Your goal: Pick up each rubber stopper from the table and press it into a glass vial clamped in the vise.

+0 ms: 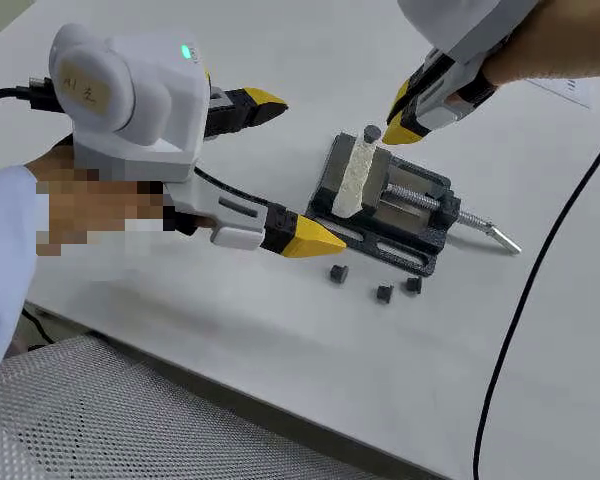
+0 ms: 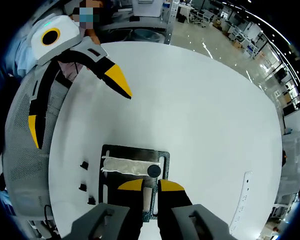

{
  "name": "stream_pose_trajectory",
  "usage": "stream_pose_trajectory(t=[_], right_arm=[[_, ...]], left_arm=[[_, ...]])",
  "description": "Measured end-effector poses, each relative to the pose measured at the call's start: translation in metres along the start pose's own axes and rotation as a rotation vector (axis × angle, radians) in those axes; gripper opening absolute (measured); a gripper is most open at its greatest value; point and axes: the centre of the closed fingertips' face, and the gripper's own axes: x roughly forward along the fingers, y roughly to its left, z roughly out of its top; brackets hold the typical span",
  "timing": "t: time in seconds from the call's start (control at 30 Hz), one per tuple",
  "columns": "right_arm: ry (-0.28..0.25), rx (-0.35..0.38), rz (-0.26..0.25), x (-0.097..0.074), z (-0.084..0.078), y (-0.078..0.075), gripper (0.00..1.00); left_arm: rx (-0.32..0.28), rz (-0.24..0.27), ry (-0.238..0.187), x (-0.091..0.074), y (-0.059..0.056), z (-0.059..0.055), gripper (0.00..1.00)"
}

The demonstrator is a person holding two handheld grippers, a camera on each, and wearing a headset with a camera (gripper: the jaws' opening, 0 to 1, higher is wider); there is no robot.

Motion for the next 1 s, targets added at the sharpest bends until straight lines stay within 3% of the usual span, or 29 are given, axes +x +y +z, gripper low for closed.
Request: stream_pose_trajectory(t=[1.0], right_arm=[[-0.012,0.022,-0.001,0.011,0.01,-0.005,0.01]], left_arm=[[-0.021,-0.002,-0.015,0.001,0.003,0.0,0.92]])
